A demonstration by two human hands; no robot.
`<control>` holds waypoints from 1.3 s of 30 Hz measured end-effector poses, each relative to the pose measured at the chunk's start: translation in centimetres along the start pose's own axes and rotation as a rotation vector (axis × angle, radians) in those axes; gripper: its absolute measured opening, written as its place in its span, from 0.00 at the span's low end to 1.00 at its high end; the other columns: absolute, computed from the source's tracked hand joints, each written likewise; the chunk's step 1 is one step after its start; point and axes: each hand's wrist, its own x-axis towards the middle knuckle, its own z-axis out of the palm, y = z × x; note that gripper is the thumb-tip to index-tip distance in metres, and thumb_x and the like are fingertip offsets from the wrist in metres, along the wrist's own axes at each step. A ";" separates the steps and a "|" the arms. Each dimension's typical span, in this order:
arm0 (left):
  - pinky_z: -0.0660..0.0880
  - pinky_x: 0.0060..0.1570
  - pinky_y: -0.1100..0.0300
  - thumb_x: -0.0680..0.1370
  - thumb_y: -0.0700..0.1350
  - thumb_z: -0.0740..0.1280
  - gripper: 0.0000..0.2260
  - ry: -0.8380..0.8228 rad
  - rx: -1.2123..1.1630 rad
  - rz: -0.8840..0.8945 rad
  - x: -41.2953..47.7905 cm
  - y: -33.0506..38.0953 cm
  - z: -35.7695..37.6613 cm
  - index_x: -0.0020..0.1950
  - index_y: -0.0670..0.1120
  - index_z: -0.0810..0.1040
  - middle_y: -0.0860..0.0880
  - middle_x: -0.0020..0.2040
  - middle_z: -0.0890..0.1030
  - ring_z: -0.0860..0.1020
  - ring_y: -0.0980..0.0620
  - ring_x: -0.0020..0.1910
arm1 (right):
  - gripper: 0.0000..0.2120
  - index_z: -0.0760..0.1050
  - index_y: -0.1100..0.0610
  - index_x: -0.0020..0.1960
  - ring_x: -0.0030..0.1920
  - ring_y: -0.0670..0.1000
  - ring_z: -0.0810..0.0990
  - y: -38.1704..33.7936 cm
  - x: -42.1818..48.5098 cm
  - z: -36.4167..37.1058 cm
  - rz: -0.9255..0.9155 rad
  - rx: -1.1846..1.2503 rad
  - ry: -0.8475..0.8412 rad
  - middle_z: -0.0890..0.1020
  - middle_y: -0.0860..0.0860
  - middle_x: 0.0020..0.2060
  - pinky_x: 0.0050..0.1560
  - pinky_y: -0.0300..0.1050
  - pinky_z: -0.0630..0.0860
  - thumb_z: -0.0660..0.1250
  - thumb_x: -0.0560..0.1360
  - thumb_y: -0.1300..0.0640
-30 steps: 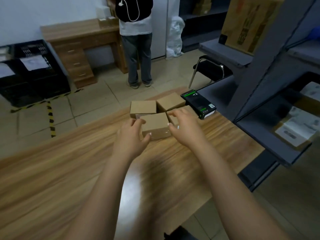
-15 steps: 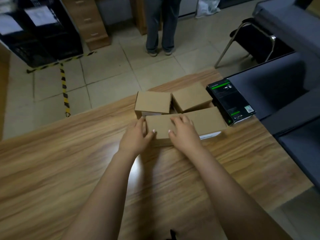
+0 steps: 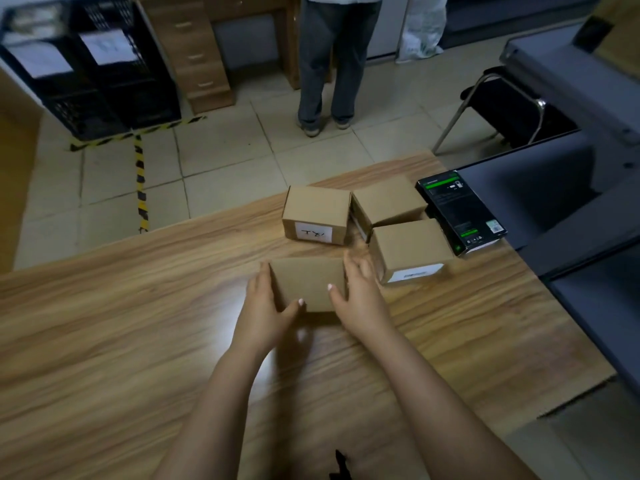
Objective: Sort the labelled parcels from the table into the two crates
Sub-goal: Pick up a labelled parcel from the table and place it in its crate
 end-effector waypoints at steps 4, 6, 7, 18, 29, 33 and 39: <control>0.65 0.57 0.64 0.73 0.48 0.74 0.41 0.052 -0.090 -0.053 -4.4 -1.6 -0.3 0.78 0.47 0.54 0.47 0.70 0.63 0.68 0.51 0.65 | 0.27 0.64 0.57 0.76 0.64 0.53 0.74 -0.6 -3.1 2.0 -0.025 0.155 0.024 0.67 0.54 0.67 0.67 0.50 0.72 0.65 0.78 0.57; 0.70 0.60 0.59 0.71 0.48 0.75 0.36 0.078 -0.180 -0.035 -6.0 -3.0 -0.8 0.74 0.48 0.60 0.48 0.68 0.65 0.71 0.53 0.62 | 0.25 0.67 0.58 0.73 0.64 0.53 0.75 -0.8 -4.9 3.2 -0.020 0.207 0.058 0.70 0.55 0.66 0.66 0.53 0.73 0.65 0.77 0.57; 0.73 0.60 0.56 0.70 0.49 0.75 0.33 0.088 -0.247 -0.027 -6.7 -3.9 -0.9 0.70 0.50 0.63 0.49 0.68 0.67 0.72 0.54 0.61 | 0.25 0.68 0.58 0.71 0.64 0.53 0.76 -0.8 -5.7 3.9 -0.013 0.237 0.083 0.73 0.55 0.65 0.65 0.54 0.74 0.65 0.76 0.55; 0.72 0.54 0.63 0.74 0.48 0.73 0.22 0.083 -0.409 0.024 -14.7 -8.2 -2.1 0.63 0.54 0.67 0.55 0.59 0.74 0.74 0.56 0.61 | 0.23 0.70 0.58 0.70 0.61 0.52 0.76 -2.0 -15.1 8.1 0.061 0.312 0.178 0.70 0.52 0.61 0.64 0.52 0.73 0.68 0.77 0.56; 0.73 0.57 0.58 0.76 0.51 0.70 0.21 0.069 -0.363 -0.005 -20.3 -11.1 -2.9 0.67 0.58 0.70 0.53 0.56 0.69 0.76 0.56 0.52 | 0.20 0.72 0.56 0.66 0.59 0.52 0.78 -2.0 -20.5 10.7 0.157 0.381 0.190 0.76 0.52 0.60 0.64 0.52 0.74 0.69 0.76 0.55; 0.75 0.58 0.55 0.76 0.43 0.71 0.15 0.117 -0.527 -0.016 -21.5 -11.0 -3.3 0.60 0.53 0.72 0.53 0.60 0.74 0.75 0.55 0.59 | 0.14 0.70 0.55 0.58 0.49 0.47 0.78 -2.1 -21.5 10.7 0.167 0.493 0.208 0.77 0.42 0.45 0.55 0.43 0.75 0.70 0.76 0.56; 0.71 0.48 0.65 0.75 0.39 0.70 0.17 0.095 -0.476 -0.068 -22.9 -12.3 -3.4 0.58 0.50 0.67 0.58 0.55 0.75 0.75 0.52 0.61 | 0.23 0.66 0.50 0.61 0.58 0.46 0.78 -1.2 -23.2 11.8 0.157 0.627 0.184 0.75 0.40 0.51 0.60 0.42 0.76 0.70 0.73 0.66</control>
